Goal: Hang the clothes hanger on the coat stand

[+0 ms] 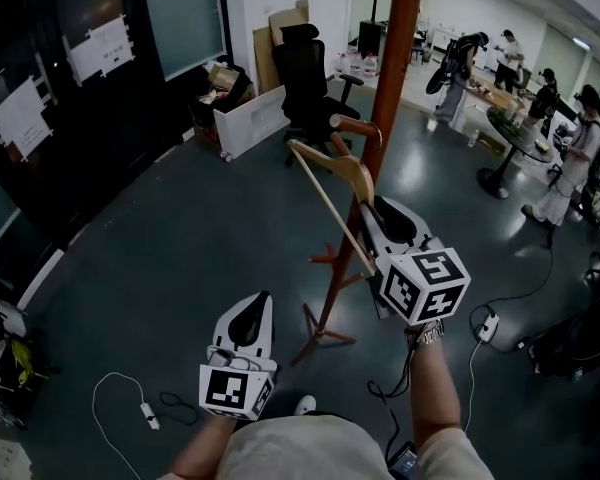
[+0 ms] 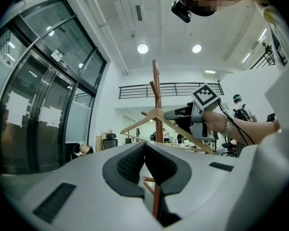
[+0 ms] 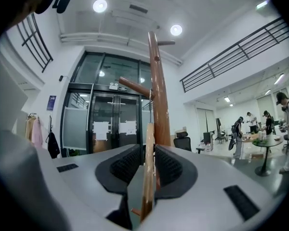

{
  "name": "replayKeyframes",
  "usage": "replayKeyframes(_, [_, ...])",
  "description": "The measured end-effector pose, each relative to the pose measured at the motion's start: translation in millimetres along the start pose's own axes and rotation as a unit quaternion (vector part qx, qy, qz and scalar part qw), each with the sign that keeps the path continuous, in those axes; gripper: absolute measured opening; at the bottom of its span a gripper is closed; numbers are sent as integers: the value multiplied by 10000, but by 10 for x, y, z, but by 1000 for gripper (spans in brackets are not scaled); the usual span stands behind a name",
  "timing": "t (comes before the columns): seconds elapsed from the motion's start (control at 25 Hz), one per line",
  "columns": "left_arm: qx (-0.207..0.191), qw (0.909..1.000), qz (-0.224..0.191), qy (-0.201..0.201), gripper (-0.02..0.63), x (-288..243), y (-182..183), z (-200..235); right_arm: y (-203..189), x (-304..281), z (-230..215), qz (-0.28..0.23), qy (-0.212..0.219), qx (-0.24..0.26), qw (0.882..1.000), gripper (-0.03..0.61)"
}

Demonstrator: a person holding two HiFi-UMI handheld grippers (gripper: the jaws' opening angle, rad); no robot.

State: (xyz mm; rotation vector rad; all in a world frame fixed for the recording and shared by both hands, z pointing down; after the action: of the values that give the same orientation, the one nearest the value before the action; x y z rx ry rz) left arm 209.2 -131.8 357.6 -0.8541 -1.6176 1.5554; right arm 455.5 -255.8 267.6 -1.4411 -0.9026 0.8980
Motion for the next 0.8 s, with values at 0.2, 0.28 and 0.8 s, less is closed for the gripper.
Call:
replayKeyframes(0.2, [-49, 9999, -11, -118, 12, 1, -40, -17, -13, 107, -19, -51, -164, 117, 9998, 83])
replayKeyframes(0.28, [-55, 9998, 42, -165, 12, 13, -92, -16, -76, 162, -68, -4, -253, 74, 9997, 83])
replayKeyframes(0.8, [248, 9996, 130, -78, 12, 156, -262, 65, 13, 1259, 73, -1461, -587, -76, 9875, 80])
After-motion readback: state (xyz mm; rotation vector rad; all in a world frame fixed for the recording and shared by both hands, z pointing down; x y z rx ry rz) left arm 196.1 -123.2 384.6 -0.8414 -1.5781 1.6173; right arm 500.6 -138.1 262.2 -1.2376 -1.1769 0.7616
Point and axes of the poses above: the fingertips, and each gripper's own axes: x backward along the fingers, z to its left, y out of its top, the point moved 10 cm from there along x, backward along the fingers, and after that the axes turned 6 degrees about -y, right-handed, at the moved point
